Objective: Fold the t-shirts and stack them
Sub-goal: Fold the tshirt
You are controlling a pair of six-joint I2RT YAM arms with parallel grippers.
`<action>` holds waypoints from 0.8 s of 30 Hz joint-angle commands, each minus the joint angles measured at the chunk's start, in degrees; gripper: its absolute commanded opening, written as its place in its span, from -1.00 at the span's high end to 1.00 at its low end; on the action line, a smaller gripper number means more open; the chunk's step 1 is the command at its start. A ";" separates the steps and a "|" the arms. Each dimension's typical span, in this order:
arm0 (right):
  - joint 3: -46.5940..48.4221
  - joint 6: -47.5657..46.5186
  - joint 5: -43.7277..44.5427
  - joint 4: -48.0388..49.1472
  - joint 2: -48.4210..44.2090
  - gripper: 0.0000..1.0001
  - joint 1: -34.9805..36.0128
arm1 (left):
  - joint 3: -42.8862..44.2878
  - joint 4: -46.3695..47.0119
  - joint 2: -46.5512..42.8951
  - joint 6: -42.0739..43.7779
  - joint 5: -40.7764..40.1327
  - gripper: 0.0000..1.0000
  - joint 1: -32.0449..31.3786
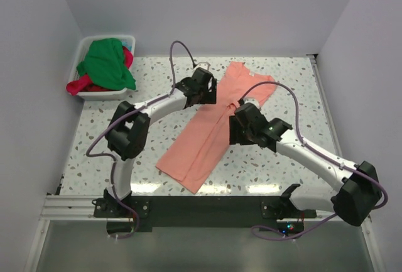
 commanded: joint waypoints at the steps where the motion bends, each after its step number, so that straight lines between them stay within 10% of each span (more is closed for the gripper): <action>1: -0.17 0.98 2.33 5.06 2.65 -0.29 3.86 | 8.03 1.36 4.59 6.23 4.10 -0.79 0.69; 24: 6.69 -2.53 0.22 17.28 23.40 -0.32 20.39 | 36.51 -10.41 24.98 20.39 18.25 -0.80 0.70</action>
